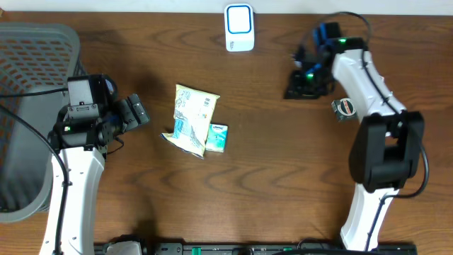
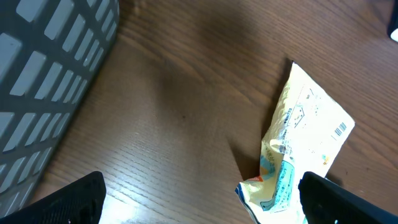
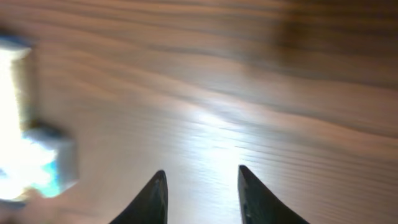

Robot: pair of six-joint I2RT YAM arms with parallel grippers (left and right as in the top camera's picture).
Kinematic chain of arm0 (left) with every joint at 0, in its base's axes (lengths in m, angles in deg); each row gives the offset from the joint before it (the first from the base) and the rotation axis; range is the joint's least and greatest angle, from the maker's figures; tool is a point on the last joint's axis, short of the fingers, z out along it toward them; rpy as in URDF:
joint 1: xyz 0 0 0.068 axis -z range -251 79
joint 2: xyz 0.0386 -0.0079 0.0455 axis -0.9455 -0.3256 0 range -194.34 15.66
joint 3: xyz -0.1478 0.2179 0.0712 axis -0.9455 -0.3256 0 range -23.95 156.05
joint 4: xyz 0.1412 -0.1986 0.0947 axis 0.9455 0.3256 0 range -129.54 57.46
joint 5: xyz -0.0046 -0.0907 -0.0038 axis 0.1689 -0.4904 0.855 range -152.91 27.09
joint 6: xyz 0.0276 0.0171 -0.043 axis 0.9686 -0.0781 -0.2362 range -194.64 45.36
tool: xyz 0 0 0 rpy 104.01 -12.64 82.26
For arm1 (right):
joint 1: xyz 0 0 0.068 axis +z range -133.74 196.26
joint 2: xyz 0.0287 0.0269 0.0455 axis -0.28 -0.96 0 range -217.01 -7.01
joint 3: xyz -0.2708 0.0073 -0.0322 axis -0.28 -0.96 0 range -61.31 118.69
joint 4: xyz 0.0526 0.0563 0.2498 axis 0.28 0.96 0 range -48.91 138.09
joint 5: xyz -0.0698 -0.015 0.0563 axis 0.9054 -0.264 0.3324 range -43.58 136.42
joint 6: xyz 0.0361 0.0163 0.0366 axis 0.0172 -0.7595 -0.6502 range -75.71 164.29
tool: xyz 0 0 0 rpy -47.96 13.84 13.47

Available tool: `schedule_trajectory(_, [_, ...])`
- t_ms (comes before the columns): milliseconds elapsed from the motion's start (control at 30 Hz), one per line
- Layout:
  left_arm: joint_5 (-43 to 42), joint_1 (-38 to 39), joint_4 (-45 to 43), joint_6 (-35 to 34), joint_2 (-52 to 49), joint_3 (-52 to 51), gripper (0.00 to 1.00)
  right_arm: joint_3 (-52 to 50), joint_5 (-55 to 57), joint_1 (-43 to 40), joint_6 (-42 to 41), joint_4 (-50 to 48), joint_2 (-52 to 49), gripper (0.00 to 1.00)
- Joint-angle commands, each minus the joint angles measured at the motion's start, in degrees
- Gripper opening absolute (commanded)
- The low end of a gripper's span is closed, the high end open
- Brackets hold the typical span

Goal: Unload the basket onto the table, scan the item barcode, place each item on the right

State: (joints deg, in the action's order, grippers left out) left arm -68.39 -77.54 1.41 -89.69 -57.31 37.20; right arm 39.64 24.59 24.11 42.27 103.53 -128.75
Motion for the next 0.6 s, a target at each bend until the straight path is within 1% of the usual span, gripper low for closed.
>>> schedule_trajectory(0, [0.09,-0.20,0.15,-0.09,-0.13,0.04,0.98,0.50,-8.13,7.34,-1.01,-1.18,0.59,0.39])
schedule_trajectory(33, [0.09,-0.20,0.15,-0.09,-0.13,0.04,0.98,0.50,-8.13,9.09,-1.88,-1.49,-0.04,0.40])
schedule_trajectory(67, [0.09,-0.20,0.15,-0.09,-0.13,0.04,0.98,0.50,-8.15,10.75,-3.19,-1.73,-0.46,0.37])
schedule_trajectory(100, [0.09,-0.20,0.15,-0.09,-0.13,0.04,0.98,0.46,-8.13,12.04,-4.39,-1.97,-0.98,0.28])
schedule_trajectory(133, [0.09,-0.20,0.15,-0.09,-0.13,0.04,0.98,0.44,-8.13,13.86,-6.34,-2.12,-1.62,0.22])
schedule_trajectory(200, [0.09,-0.20,0.15,-0.09,-0.13,0.04,0.98,0.44,-8.11,17.18,-9.44,-2.51,-3.04,0.17])
schedule_trajectory(333, [0.09,-0.20,0.15,-0.09,-0.13,0.04,0.98,0.42,-8.02,22.14,-13.55,-3.63,-5.14,0.18])
schedule_trajectory(467, [0.09,-0.20,0.15,-0.09,-0.13,0.04,0.98,0.42,-5.73,25.07,-16.48,-4.09,-5.68,0.20])
schedule_trajectory(567, [0.09,-0.20,0.15,-0.09,-0.13,0.04,0.97,0.42,-4.15,27.41,-17.29,-4.46,-5.68,0.26])
